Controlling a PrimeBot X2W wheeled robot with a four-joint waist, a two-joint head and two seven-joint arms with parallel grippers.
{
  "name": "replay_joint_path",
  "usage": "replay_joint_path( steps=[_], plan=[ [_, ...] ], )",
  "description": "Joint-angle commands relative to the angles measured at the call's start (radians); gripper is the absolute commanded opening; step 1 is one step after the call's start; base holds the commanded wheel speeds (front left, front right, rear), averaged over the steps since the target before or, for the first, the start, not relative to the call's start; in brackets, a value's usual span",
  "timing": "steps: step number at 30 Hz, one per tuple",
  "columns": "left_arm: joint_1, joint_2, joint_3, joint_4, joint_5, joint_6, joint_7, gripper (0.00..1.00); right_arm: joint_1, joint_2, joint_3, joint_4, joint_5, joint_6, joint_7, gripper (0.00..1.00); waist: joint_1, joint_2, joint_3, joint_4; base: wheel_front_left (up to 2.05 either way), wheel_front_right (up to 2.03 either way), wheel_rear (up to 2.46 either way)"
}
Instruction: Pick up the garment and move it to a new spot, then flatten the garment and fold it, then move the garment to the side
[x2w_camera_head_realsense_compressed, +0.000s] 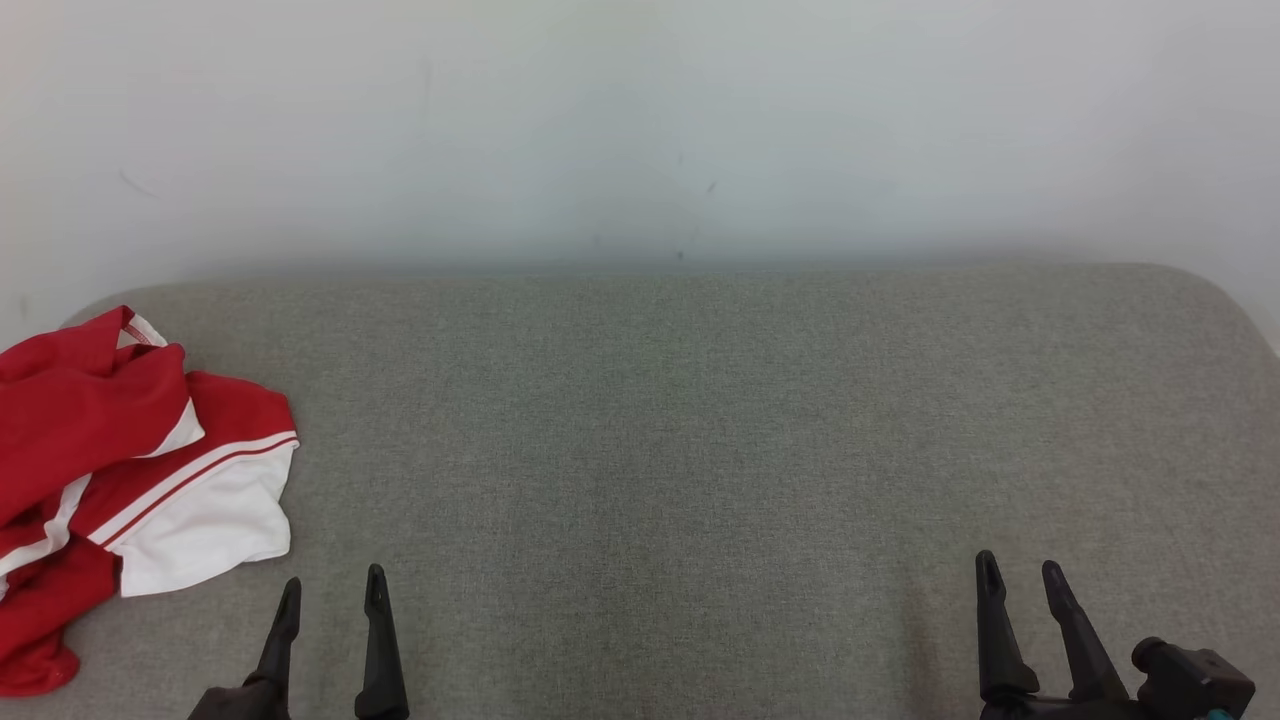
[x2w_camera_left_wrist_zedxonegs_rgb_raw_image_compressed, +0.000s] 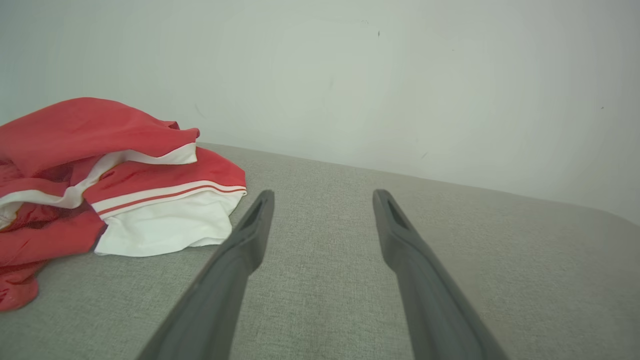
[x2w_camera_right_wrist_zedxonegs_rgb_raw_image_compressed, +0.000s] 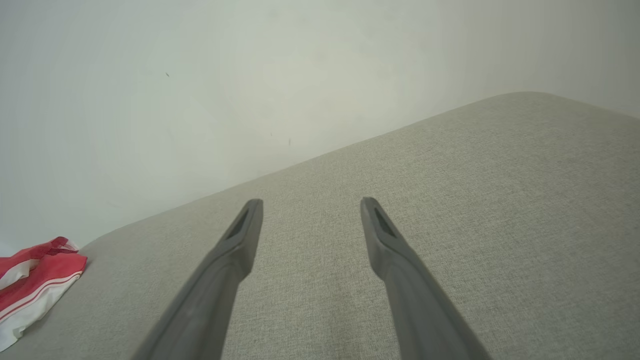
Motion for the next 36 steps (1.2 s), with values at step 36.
replay_joint_path(
  steps=[36],
  plan=[
    [0.033,-0.011,0.064,0.027,0.226,-0.015,-0.049,1.0,0.027,-0.005,0.001,0.034,-0.188,-0.002,-0.081,1.0,0.0,-0.0001,-0.013,0.005,0.0,0.0,0.0]
  ],
)
